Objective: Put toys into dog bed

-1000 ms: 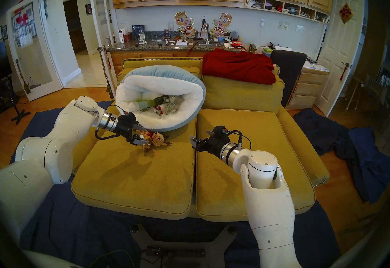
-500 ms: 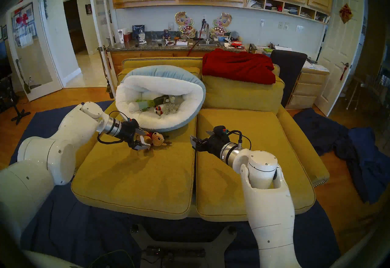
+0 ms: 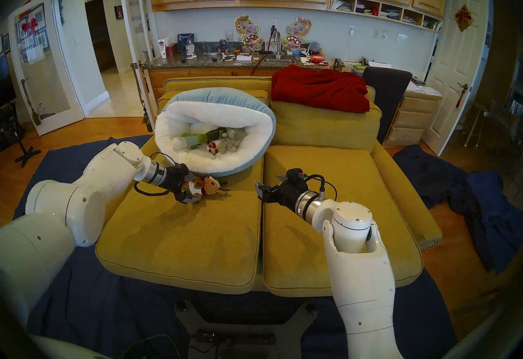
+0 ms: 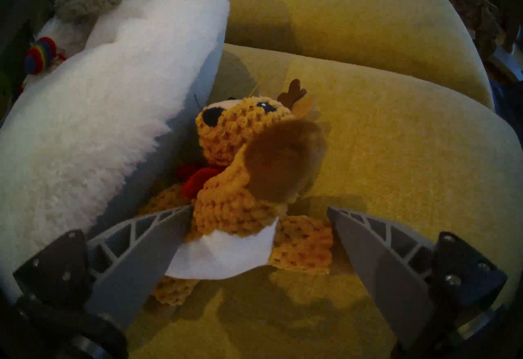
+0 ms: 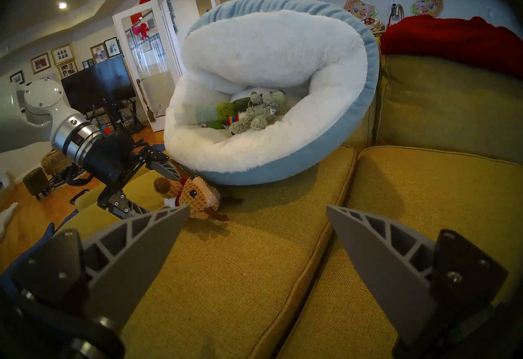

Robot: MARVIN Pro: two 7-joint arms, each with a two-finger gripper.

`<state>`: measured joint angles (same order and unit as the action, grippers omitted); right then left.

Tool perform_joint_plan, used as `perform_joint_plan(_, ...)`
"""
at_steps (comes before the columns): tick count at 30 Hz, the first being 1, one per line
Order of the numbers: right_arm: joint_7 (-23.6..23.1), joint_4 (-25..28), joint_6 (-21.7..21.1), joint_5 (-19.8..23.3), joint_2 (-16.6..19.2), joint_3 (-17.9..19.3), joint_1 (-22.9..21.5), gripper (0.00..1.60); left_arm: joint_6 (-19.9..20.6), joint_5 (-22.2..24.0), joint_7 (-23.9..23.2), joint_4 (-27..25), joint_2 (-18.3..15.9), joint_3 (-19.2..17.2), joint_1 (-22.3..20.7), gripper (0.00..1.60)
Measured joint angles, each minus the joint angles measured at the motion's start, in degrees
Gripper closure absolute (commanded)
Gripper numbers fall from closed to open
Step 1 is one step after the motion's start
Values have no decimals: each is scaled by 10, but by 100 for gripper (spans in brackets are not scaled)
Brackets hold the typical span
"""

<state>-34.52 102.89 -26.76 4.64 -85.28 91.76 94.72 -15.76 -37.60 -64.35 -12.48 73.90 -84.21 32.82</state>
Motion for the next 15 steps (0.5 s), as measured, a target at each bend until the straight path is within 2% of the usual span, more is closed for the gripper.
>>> perform_joint_plan(7, -1, 0, 0, -1, -1, 1, 0, 0, -15, -8, 66, 16, 14, 2, 6, 1)
perform_joint_plan(9, -1, 0, 0, -2, -1, 1, 0, 0, -18, -10, 80, 21, 17, 3, 7, 85)
perform_joint_plan(10, -1, 0, 0, -2, -1, 1, 0, 0, -19, -11, 84, 22, 18, 3, 7, 95)
perform_joint_plan(11, -2, 0, 0, -2, -2, 1, 0, 0, -21, -11, 92, 25, 19, 3, 7, 140)
perform_joint_plan(12, -2, 0, 0, -2, -2, 1, 0, 0, -22, -12, 96, 26, 20, 3, 7, 160)
perform_joint_plan(15, -2, 0, 0, -3, -2, 2, 0, 0, -26, -14, 103, 31, 22, 3, 6, 160)
